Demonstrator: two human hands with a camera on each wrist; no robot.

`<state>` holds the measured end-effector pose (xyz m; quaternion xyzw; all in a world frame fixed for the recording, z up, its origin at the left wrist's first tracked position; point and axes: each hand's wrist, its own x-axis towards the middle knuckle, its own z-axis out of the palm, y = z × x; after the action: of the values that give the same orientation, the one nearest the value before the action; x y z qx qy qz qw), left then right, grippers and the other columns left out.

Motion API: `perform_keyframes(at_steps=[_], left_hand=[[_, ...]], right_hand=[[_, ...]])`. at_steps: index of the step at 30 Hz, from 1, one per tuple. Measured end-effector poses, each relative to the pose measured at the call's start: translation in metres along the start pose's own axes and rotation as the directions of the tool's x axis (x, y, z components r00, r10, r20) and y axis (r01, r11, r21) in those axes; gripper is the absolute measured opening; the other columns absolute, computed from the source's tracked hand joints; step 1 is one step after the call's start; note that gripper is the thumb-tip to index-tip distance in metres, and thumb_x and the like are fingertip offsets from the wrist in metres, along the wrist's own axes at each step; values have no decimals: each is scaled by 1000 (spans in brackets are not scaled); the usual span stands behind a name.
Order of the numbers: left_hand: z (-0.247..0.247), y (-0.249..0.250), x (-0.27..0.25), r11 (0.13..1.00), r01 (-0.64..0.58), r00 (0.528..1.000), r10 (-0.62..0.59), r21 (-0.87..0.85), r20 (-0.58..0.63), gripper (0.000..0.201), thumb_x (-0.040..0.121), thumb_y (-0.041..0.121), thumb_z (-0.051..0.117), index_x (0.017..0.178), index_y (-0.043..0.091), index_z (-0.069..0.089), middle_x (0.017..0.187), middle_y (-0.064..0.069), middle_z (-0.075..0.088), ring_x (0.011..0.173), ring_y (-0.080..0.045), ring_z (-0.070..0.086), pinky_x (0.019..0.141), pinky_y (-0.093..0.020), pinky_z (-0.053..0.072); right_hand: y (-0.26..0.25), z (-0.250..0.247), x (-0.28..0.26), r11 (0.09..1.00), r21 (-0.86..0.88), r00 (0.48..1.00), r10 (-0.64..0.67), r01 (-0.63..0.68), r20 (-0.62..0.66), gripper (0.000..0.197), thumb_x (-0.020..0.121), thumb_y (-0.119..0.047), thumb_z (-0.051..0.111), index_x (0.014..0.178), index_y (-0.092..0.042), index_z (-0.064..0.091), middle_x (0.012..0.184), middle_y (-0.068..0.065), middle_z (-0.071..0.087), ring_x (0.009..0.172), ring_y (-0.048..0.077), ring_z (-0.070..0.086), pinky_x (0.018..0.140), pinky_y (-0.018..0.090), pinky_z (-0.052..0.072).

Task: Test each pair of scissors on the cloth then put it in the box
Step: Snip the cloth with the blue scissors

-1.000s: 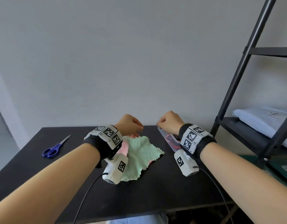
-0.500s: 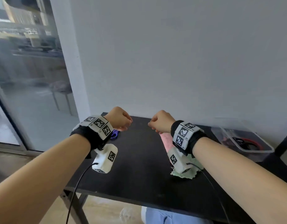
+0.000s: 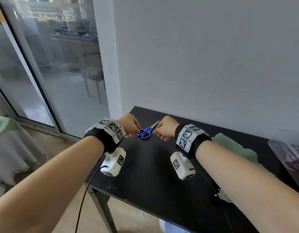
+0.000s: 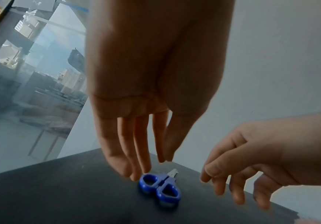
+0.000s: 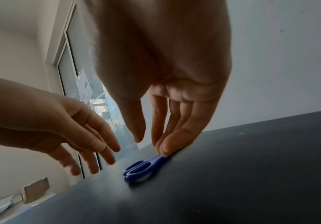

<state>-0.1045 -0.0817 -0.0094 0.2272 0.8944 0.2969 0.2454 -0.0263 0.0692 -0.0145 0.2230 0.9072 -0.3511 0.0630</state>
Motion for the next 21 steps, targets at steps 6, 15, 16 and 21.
perform_keyframes(at_steps=[6, 15, 16, 21], left_hand=[[14, -5, 24, 1000, 23, 999, -23, 0, -44, 17, 85, 0, 59, 99, 2, 69, 88, -17, 68, 84, -29, 68, 77, -37, 59], [23, -6, 42, 997, 57, 995, -61, -52, -82, 17, 82, -5, 65, 96, 3, 68, 89, -15, 69, 77, -28, 71, 78, -40, 59], [24, -6, 43, 996, 64, 994, -69, -69, -83, 18, 81, -5, 67, 97, 3, 68, 85, -13, 68, 72, -27, 70, 78, -39, 59], [29, -4, 39, 988, 114, 991, -120, -107, -52, 9, 81, -2, 69, 87, 3, 66, 69, -9, 61, 57, -20, 62, 72, -35, 60]], right_hand=[[-1, 15, 25, 997, -31, 997, 67, -65, 46, 25, 85, -24, 68, 100, -4, 65, 85, 9, 70, 72, 21, 66, 78, 38, 59], [0, 29, 37, 996, -51, 998, 67, -67, 10, 16, 83, -22, 65, 82, -6, 62, 85, 12, 72, 75, 25, 71, 76, 38, 60], [0, 29, 37, 996, -57, 997, 72, -71, 12, 16, 84, -21, 64, 81, -6, 61, 83, 11, 71, 71, 24, 69, 75, 36, 59], [-1, 30, 36, 992, -50, 993, 114, -112, 36, 15, 86, -17, 61, 75, -6, 58, 71, 6, 66, 64, 21, 62, 71, 31, 57]])
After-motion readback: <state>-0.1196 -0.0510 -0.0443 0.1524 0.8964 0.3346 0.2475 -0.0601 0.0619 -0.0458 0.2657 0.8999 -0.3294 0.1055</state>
